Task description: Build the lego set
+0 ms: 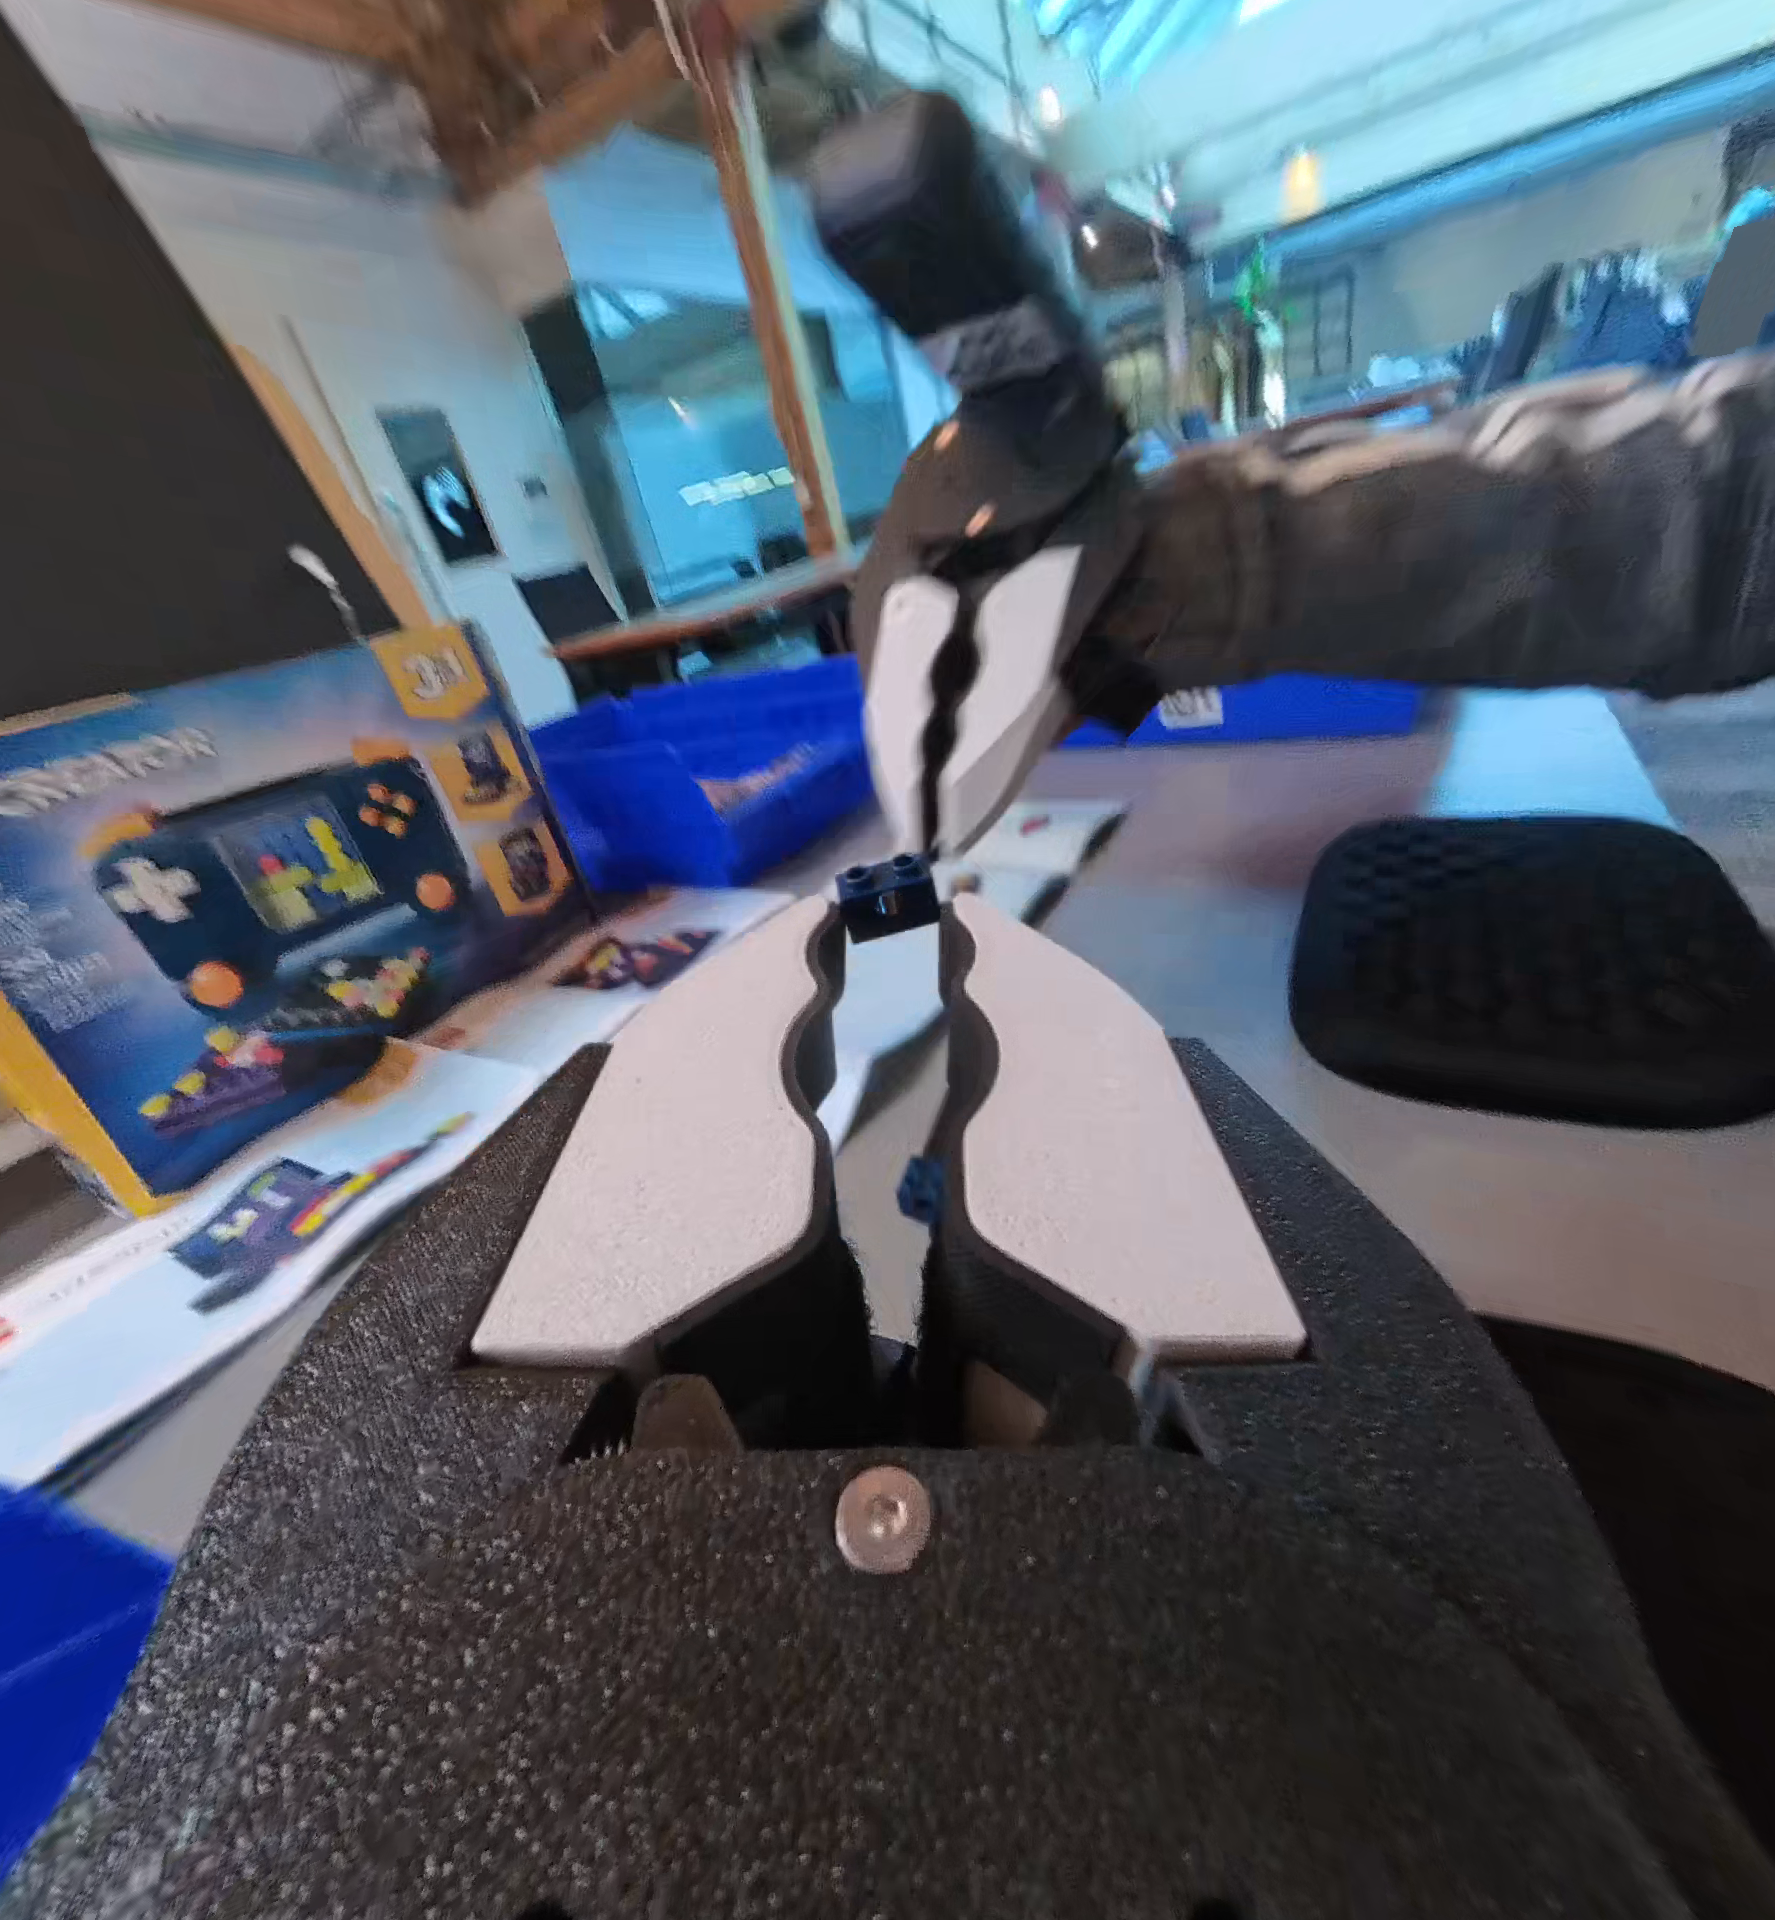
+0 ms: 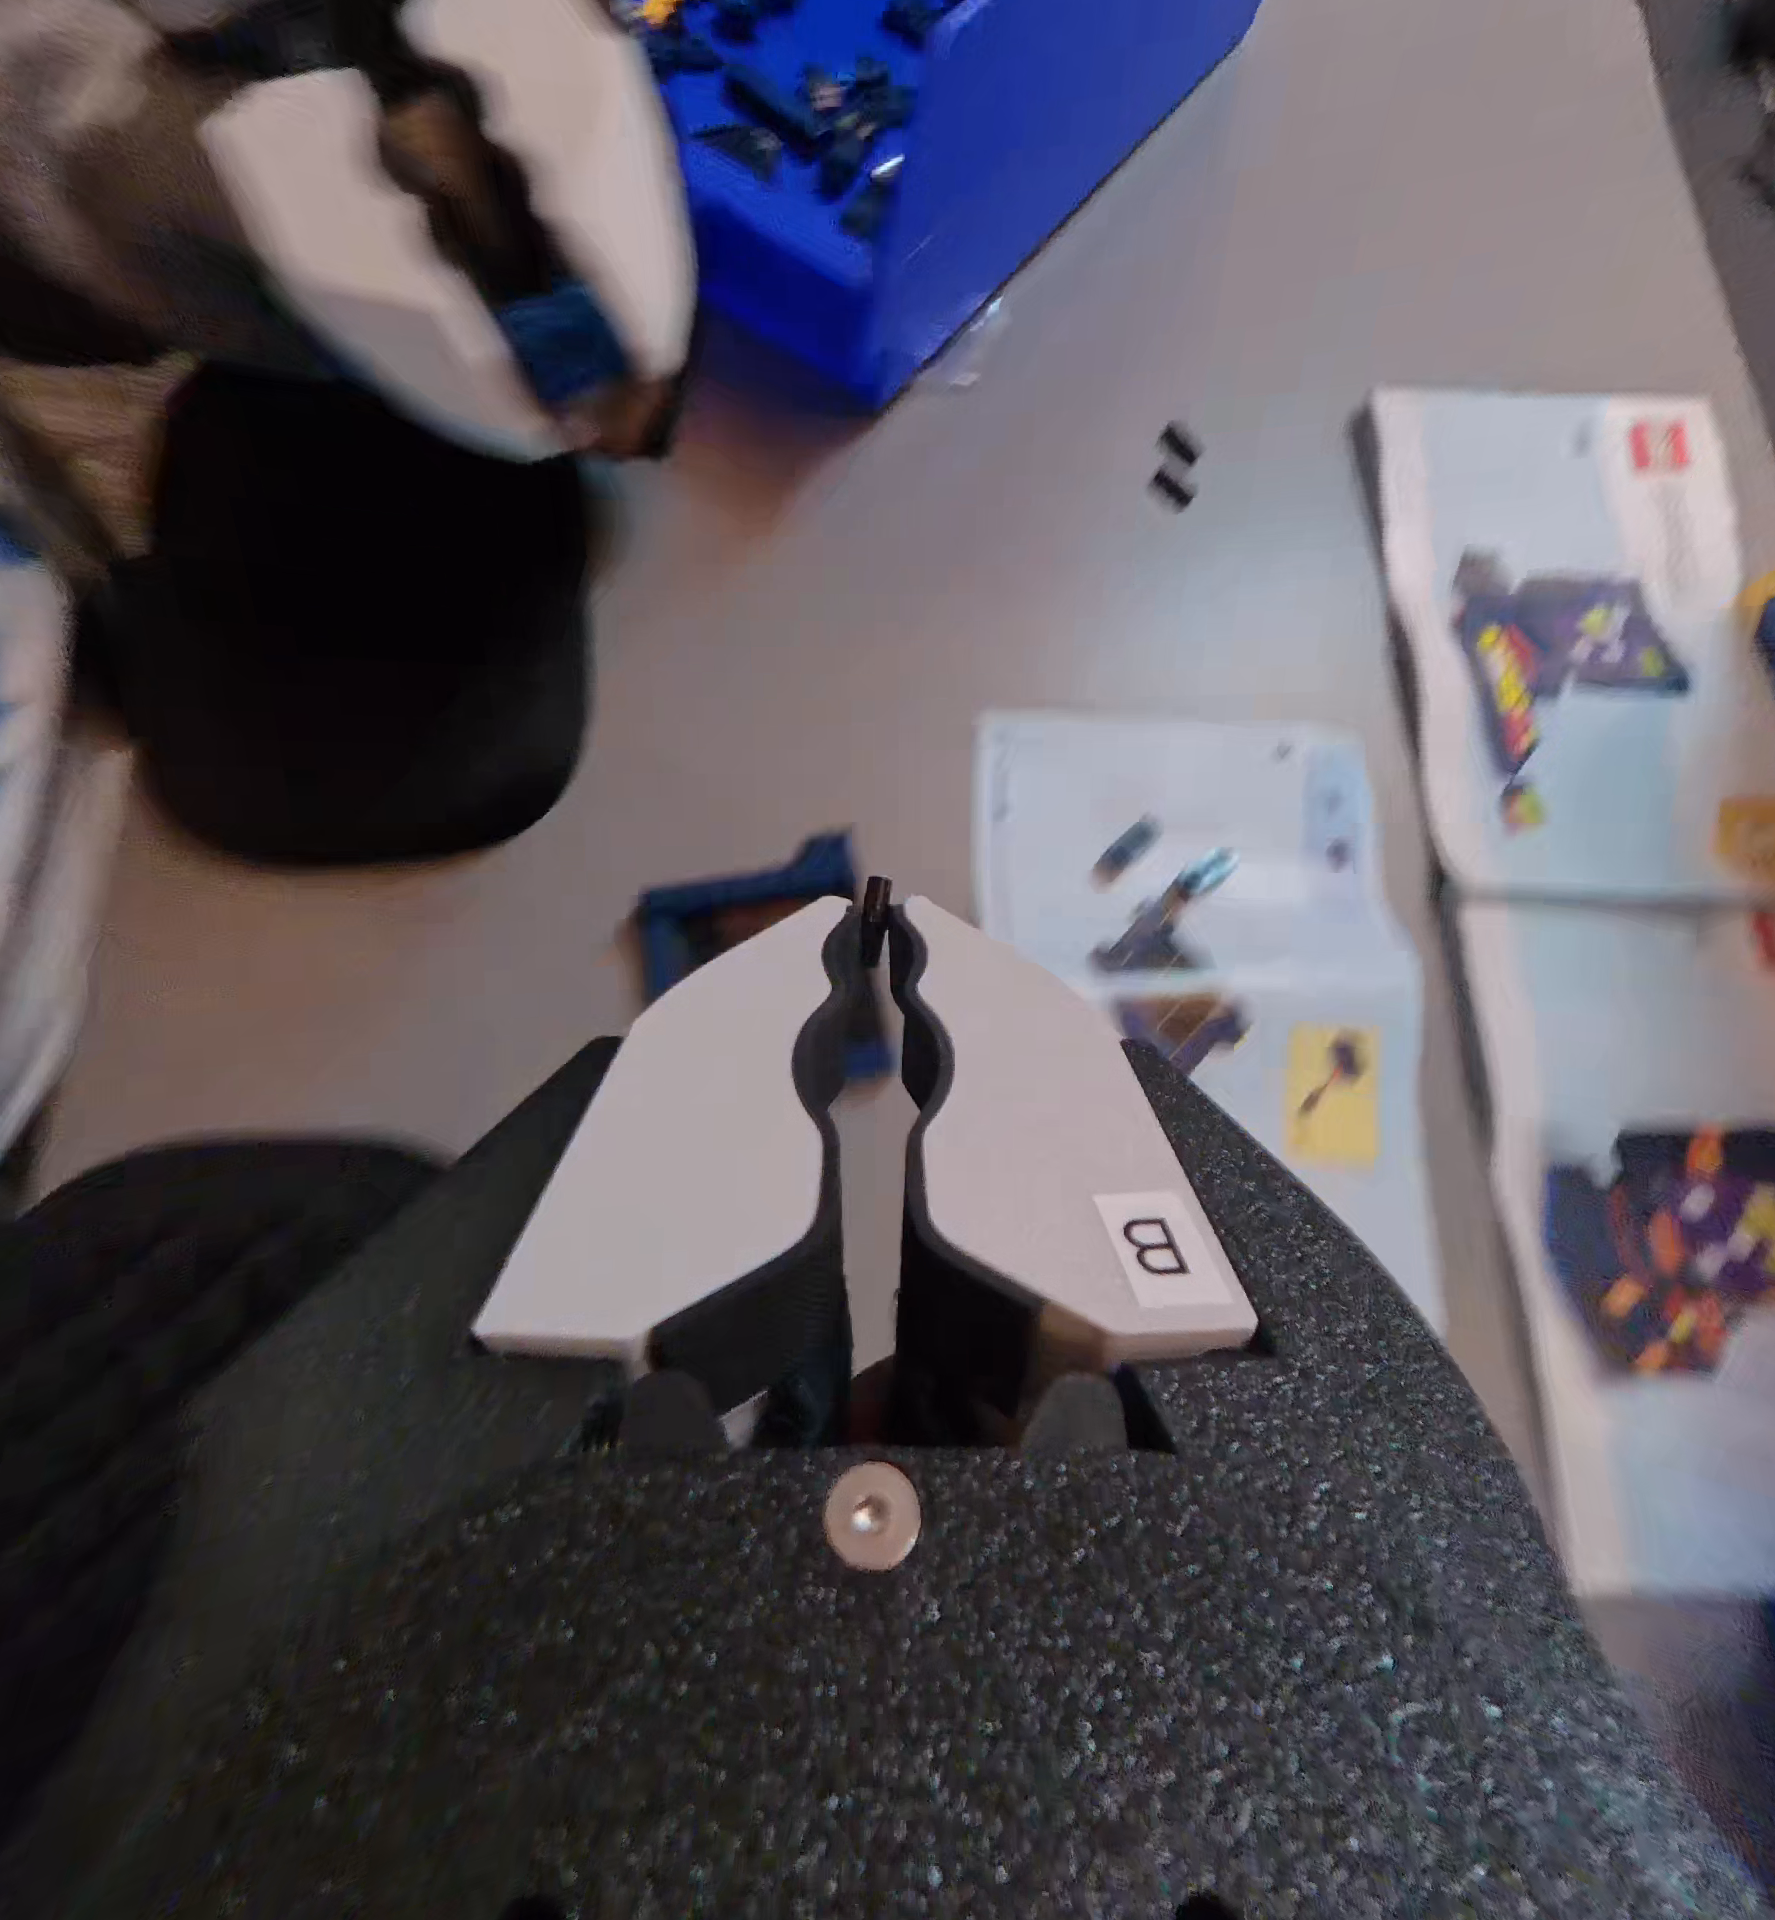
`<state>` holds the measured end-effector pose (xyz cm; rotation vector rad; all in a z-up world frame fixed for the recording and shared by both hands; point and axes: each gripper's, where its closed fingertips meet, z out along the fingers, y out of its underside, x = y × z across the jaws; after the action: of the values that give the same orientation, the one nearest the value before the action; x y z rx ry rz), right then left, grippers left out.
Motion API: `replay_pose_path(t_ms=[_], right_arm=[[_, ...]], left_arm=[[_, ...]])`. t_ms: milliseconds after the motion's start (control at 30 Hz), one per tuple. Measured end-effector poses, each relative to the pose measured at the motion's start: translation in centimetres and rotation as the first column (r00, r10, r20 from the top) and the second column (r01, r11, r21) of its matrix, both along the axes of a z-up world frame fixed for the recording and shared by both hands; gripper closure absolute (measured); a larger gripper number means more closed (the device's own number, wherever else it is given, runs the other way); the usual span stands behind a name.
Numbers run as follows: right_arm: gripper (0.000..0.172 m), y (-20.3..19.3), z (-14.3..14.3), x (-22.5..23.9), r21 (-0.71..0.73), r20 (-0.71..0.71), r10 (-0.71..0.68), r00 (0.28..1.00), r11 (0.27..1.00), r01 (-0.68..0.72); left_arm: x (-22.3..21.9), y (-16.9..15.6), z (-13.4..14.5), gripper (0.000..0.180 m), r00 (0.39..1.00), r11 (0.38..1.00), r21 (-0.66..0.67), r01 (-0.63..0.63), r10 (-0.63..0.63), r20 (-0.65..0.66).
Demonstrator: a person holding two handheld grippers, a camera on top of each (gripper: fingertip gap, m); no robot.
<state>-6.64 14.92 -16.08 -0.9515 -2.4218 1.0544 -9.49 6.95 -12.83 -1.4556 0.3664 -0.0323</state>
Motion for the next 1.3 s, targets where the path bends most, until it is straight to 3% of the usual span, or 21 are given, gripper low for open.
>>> replay_pose_path(t_ms=[167,333,467,733,933,1067,1300], right_arm=[[0.167,0.3,-3.3,12.0,-0.048,0.058,0.03,0.998,0.998,-0.027],[0.166,-0.1,-5.8,17.4,0.035,0.094,0.026,0.995,0.999,-0.029],[0.166,-0.2,-7.3,17.9,0.117,0.088,0.019,0.996,0.993,-0.03],[0.149,0.4,-7.0,18.0,0.058,-0.034,-0.03,0.999,0.998,0.032],[0.149,1.0,-5.8,17.6,-0.121,-0.113,-0.172,0.978,0.98,0.159],[0.16,1.4,-6.2,17.7,-0.14,-0.144,-0.312,0.939,0.946,0.292],[0.156,0.7,-6.9,17.5,-0.121,-0.138,-0.413,0.9,0.909,0.399]], left_arm=[[4.0,0.8,-1.1,0.164,0.982,0.965,-0.181,0.188,-0.182,0.049],[8.0,2.2,-1.3,0.164,0.957,0.933,-0.247,0.263,-0.284,-0.055],[9.5,4.1,-2.4,0.164,0.948,0.927,-0.259,0.27,-0.304,-0.098],[10.0,4.4,-3.4,0.164,0.937,0.917,-0.236,0.322,-0.344,-0.06],[9.9,4.5,-3.7,0.164,0.936,0.918,-0.239,0.316,-0.342,-0.077],[9.9,4.5,-3.9,0.164,0.938,0.921,-0.237,0.308,-0.335,-0.086],[9.8,4.7,-4.0,0.164,0.941,0.926,-0.228,0.302,-0.328,-0.088]])
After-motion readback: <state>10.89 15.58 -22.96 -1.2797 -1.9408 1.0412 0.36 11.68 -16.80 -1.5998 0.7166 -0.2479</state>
